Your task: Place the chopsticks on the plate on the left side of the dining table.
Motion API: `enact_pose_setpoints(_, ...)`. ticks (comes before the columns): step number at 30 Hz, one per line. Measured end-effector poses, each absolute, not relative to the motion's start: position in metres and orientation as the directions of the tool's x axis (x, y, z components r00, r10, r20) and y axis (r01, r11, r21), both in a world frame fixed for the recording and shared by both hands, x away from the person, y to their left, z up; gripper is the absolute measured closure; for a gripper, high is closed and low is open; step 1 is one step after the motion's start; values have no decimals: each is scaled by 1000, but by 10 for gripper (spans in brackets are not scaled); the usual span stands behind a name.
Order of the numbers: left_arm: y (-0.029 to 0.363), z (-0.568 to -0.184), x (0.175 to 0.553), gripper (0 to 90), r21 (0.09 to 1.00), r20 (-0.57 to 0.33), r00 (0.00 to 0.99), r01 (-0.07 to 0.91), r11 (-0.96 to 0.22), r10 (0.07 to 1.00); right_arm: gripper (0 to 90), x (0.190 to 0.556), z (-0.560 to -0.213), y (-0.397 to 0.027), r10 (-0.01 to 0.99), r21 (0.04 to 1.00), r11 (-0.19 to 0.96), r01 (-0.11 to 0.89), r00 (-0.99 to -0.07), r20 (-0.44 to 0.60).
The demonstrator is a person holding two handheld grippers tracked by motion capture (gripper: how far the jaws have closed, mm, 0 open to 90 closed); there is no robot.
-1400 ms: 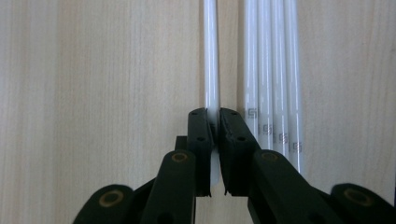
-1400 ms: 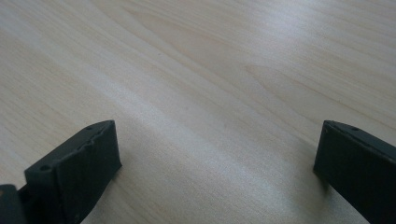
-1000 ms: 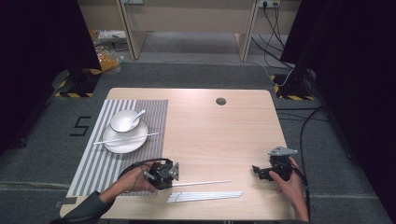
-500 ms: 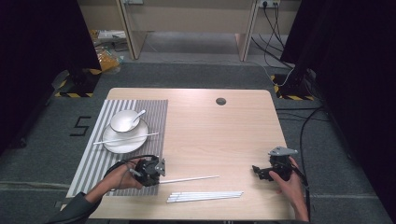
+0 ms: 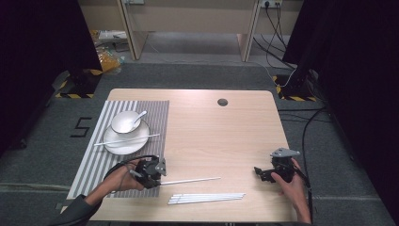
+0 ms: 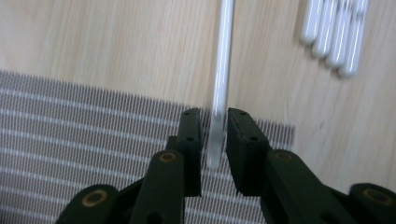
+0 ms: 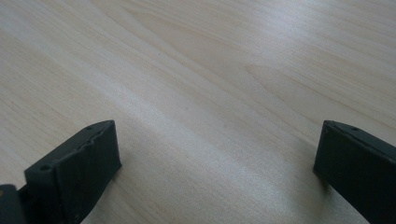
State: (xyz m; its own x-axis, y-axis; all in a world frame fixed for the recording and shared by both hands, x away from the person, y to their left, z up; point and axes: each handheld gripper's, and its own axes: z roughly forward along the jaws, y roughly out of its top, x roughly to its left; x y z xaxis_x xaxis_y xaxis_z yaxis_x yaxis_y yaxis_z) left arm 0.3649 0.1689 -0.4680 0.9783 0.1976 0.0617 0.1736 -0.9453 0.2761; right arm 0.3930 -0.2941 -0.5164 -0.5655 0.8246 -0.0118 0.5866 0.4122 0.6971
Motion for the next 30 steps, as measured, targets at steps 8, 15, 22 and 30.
enact_pose_setpoints(8, 143, -470, 371, 731, 287, 71, 984, 139, -948, 166, 3, 393, -517, -294, 824, 698, 412, 586, -566, -11)
enact_pose_setpoints(15, 134, -477, 371, 820, 264, 58, 991, 99, -959, 118, 3, 393, -517, -294, 824, 698, 412, 585, -567, -12)
enact_pose_setpoints(22, 145, -476, 365, 839, 226, 65, 995, 61, -972, 77, 4, 393, -517, -294, 824, 698, 413, 585, -567, -12)
enact_pose_setpoints(30, 176, -476, 365, 838, 205, 58, 991, 104, -973, 118, 3, 393, -517, -294, 823, 698, 413, 585, -567, -11)
